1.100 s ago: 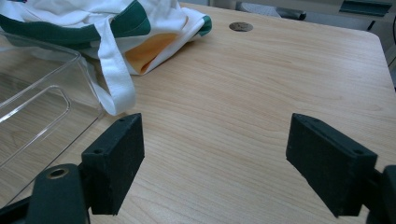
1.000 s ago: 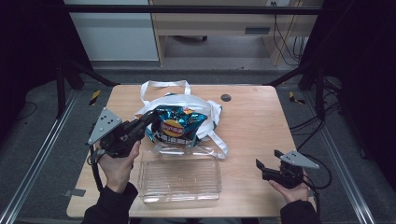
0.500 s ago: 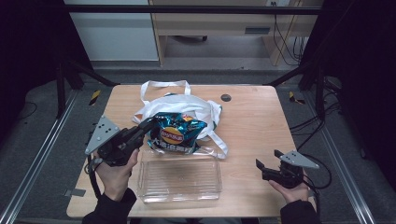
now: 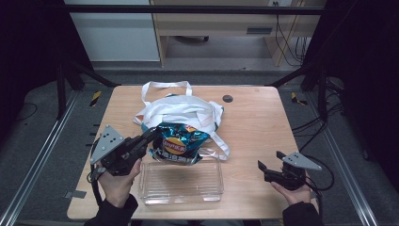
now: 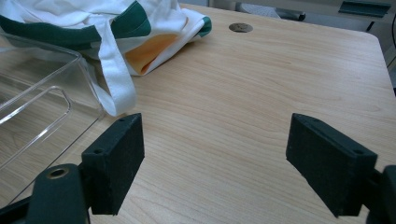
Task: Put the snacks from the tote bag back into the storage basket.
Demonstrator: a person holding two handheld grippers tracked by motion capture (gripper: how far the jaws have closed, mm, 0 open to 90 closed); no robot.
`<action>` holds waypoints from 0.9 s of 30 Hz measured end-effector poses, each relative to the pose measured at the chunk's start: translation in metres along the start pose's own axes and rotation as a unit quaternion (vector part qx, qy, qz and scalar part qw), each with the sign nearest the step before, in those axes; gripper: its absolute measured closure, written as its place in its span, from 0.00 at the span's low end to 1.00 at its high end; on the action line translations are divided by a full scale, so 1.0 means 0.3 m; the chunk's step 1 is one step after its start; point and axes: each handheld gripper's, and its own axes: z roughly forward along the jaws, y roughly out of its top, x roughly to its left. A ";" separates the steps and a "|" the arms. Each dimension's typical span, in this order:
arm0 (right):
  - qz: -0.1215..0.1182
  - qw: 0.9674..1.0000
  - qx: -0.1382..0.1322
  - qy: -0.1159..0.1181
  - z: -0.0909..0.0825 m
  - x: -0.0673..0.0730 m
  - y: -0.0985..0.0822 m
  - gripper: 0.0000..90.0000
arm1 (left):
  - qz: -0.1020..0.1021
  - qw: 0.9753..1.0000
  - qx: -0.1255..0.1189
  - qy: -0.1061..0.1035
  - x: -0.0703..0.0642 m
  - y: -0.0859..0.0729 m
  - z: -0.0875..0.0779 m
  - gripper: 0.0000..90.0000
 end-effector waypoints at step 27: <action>-0.003 1.000 0.000 -0.001 -0.001 0.000 -0.001 0.21 | -0.021 0.998 0.061 -0.007 -0.022 -0.096 0.030 1.00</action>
